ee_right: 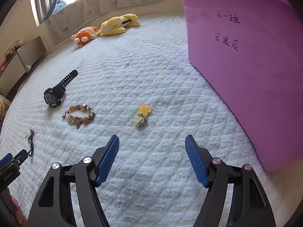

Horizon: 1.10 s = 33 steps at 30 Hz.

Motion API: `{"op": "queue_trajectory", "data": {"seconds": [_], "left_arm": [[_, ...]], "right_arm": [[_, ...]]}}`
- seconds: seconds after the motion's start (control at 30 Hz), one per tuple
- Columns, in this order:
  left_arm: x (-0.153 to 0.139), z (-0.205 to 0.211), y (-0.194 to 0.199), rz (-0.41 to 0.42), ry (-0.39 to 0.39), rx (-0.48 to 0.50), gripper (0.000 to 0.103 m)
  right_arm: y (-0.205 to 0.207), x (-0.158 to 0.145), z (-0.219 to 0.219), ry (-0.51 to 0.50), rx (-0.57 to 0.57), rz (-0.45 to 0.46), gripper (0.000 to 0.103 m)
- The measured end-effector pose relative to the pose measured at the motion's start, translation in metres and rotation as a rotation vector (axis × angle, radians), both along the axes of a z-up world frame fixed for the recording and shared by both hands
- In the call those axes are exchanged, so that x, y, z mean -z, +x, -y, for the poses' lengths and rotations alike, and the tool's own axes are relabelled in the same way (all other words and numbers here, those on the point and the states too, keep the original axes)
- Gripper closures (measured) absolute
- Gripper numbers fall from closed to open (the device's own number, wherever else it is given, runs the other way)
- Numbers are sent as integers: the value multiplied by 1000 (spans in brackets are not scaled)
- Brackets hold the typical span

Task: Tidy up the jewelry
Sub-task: 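Withdraw both open grippers from the tub toward the black watch and beaded bracelet, then close the right gripper on the yellow flower charm while the left closes on the black cord keychain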

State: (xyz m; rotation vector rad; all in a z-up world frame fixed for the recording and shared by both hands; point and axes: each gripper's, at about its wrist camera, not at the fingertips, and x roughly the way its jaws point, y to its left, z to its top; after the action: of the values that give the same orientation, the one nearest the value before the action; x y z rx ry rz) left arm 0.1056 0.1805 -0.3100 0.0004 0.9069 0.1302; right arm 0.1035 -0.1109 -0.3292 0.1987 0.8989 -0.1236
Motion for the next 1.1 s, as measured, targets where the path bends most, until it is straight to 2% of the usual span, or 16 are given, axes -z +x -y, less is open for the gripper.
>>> {"op": "queue_trajectory", "data": {"seconds": [0.1, 0.33, 0.7, 1.1], "left_arm": [[6, 1, 5, 11, 2, -4, 7], [12, 3, 13, 27, 2, -2, 7], [36, -2, 28, -26, -34, -24, 7], [42, -1, 42, -46, -43, -28, 6]], "right_arm": [[14, 12, -5, -33, -16, -38, 34], [27, 20, -15, -77, -50, -25, 34], [36, 25, -18, -90, -57, -28, 34], [44, 28, -22, -122, -49, -39, 34]]}}
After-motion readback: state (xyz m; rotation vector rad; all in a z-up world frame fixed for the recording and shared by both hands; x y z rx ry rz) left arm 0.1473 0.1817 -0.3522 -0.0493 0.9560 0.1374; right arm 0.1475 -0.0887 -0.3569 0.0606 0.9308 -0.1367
